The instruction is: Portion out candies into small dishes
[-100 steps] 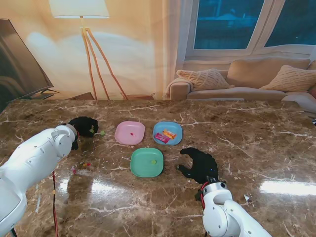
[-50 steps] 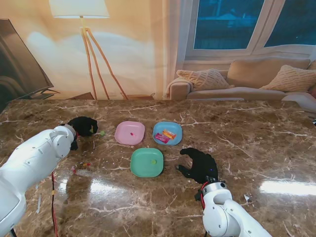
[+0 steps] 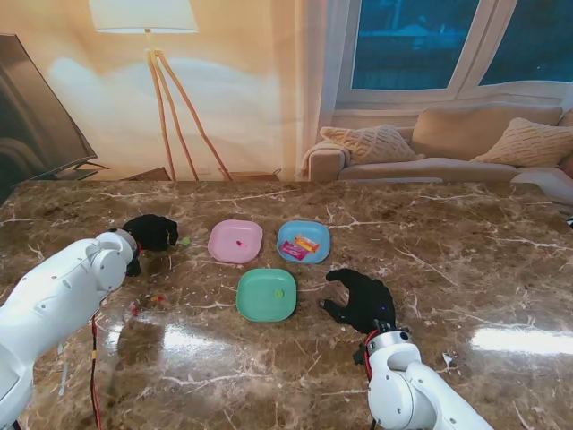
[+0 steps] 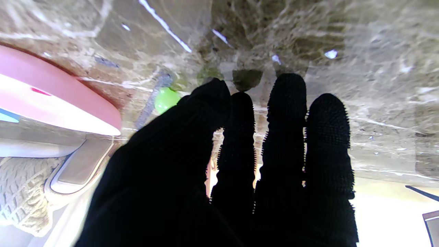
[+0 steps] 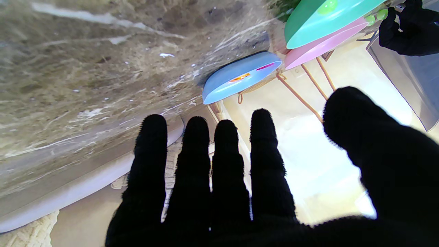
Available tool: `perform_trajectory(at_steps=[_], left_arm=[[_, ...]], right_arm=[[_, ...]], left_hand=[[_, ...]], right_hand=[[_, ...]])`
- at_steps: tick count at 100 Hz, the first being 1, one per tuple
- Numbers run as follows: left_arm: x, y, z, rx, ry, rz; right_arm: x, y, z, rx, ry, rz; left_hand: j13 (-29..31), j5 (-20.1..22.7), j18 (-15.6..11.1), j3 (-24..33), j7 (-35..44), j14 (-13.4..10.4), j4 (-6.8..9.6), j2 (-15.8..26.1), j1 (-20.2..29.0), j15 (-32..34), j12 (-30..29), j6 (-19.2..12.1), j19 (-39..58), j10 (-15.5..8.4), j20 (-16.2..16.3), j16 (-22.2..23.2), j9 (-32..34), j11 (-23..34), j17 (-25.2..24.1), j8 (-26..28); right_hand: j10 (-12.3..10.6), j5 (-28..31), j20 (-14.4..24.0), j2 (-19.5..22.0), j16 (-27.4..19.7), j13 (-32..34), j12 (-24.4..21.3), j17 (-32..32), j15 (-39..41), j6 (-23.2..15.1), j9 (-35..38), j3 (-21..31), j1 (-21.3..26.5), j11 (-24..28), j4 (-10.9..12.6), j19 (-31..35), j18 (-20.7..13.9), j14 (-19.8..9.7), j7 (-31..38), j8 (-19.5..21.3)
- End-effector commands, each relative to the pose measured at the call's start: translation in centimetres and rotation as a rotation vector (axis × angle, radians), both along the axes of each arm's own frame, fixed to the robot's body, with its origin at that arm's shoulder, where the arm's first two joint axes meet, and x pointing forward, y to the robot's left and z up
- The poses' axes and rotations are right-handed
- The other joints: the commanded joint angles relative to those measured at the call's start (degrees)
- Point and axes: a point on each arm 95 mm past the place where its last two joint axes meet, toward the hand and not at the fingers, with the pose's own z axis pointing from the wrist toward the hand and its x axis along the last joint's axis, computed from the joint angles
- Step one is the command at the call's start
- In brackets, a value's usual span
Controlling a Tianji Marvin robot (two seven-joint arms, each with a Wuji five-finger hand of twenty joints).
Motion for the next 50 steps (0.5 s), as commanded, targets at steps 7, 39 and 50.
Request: perform_trajectory(at_steps=[7, 39, 50], left_arm=[[-1.13, 0.52, -1.67, 0.023, 0.048, 0.013], [-0.96, 0.75, -0.99, -0.024, 0.010, 0.044], [-0.97, 0.84, -0.91, -0.038, 0.004, 0.045]], right_arm=[[-0.39, -0.02, -0.61, 0.005, 0.028, 0.002], [-0.48, -0.10, -0.56, 0.005, 0.028, 0.001], [-0.51, -0.09, -0.57, 0.006, 0.033, 0.003]], left_hand=[[-0.1, -0.8, 1.5, 1.5, 1.5, 1.1, 1.06, -0.9, 2.9, 0.1, 0.5, -0.4, 1.2, 0.2, 0.8, 1.3, 4.0, 1.2, -0.9, 1.2], [-3.0, -9.7, 1.6, 0.2, -3.7, 1.6, 0.63, 0.6, 4.1, 0.5, 2.1, 0.5, 1.6, 0.2, 3.4, 4.4, 0.4, 2.4, -5.7, 1.2], [-3.4, -12.4, 1.9, 0.2, -4.6, 1.8, 0.71, 0.6, 4.1, 0.7, 2.2, 0.1, 2.1, -0.3, 4.3, 5.0, -0.6, 3.1, -6.5, 2.2]], right_hand=[[-0.1, -0.3, 1.4, 0.4, 1.5, -0.6, 0.1, 0.1, 0.1, -1.3, -0.6, 0.9, -0.4, -0.2, 0.7, 1.2, 0.2, 1.9, 0.8, -0.4], [0.0, -0.2, 1.5, 0.3, 1.6, -0.5, 0.1, 0.2, 0.1, -1.6, -0.5, 1.0, -0.3, -0.1, 0.7, 1.2, 0.2, 1.8, 0.8, -0.5], [0.0, -0.2, 1.5, 0.4, 1.6, -0.6, 0.1, 0.2, 0.0, -1.7, -0.5, 1.0, -0.3, -0.1, 0.7, 1.2, 0.2, 1.9, 0.8, -0.5]])
